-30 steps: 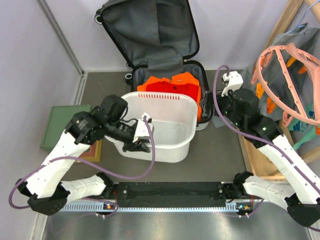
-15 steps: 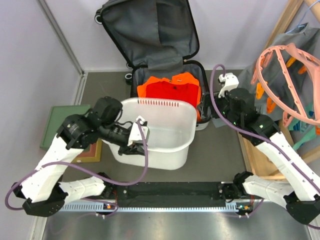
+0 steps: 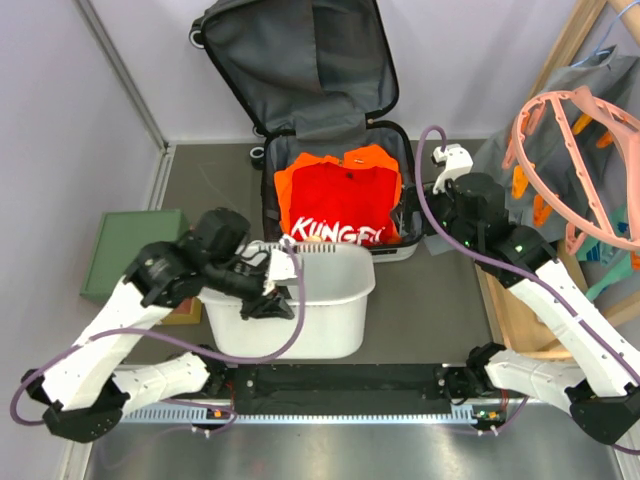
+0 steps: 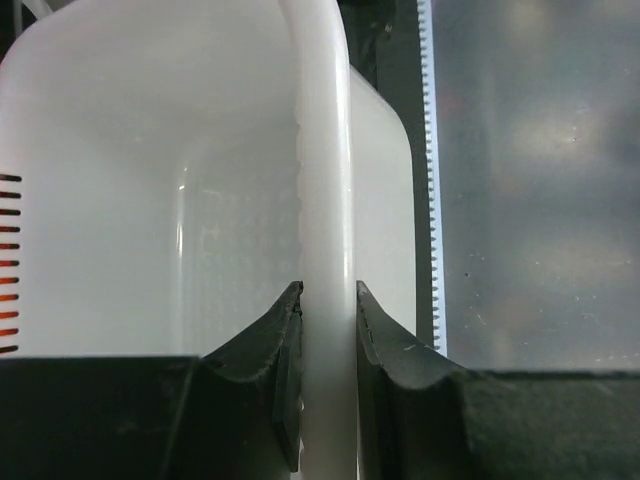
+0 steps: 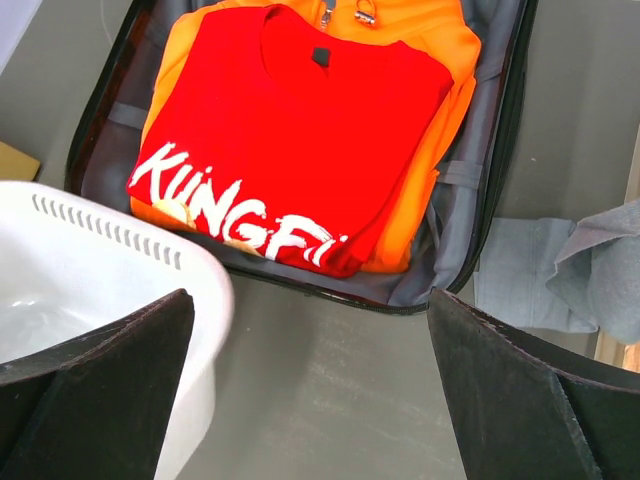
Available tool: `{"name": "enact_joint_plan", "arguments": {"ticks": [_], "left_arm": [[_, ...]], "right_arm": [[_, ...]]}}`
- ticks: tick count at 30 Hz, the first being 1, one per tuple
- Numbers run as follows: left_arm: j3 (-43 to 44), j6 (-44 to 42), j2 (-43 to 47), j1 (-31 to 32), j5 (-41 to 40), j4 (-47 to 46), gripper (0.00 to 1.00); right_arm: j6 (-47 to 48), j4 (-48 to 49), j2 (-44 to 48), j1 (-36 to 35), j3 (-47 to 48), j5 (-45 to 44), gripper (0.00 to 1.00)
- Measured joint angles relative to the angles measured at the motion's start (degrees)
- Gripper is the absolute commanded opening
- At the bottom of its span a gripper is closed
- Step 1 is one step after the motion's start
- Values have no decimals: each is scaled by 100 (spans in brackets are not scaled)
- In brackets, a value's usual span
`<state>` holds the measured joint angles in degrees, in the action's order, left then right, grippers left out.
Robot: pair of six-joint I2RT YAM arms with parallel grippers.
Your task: Open, take out, and arrange the luggage
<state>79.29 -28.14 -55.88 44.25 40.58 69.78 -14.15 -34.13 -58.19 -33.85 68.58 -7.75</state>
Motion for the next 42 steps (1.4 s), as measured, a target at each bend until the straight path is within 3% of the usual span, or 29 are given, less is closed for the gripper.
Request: {"name": "enact_joint_plan", "arguments": {"ticks": [6, 8, 9, 12, 13, 15, 25, 33, 39, 40, 41, 42], "left_arm": [[-1169, 302, -101, 177, 136, -433, 2], [-1346, 354, -44, 229, 190, -511, 27], [-1399, 372, -42, 251, 219, -540, 48], [-1576, 264, -101, 365, 264, -570, 70], [-1668, 170, -153, 374, 212, -616, 85], [-1834, 2, -284, 378, 151, -636, 98], [-1961, -614, -247, 385, -192, -466, 99], [-2205, -710, -177, 452, -695, -350, 99], [-2146, -767, -203, 485, -804, -205, 99], [-2048, -776, -221, 487, -804, -160, 99], [-1912, -800, -245, 485, -796, -96, 99], [-1735, -824, -271, 485, -785, -33, 99]], "right_arm": [[0, 13, -61, 0, 0, 55, 99], [0, 13, -103, -2, 2, 118, 99], [0, 17, -125, -13, 2, 151, 99], [7, 15, -188, -57, 2, 236, 99], [9, 13, -212, -76, 2, 264, 99], [15, 4, -291, -142, 11, 295, 99], [-140, -494, -1054, -1244, 52, 26, 99], [-944, -656, -1412, -2004, -144, -267, 97], [-1674, -269, -1921, -2074, -702, 98, 66], [-1757, -197, -2044, -2074, -748, 184, 58], [-1801, -160, -2133, -2076, -787, 245, 39], [-1856, -142, -2194, -2076, -822, 323, 29]]}}
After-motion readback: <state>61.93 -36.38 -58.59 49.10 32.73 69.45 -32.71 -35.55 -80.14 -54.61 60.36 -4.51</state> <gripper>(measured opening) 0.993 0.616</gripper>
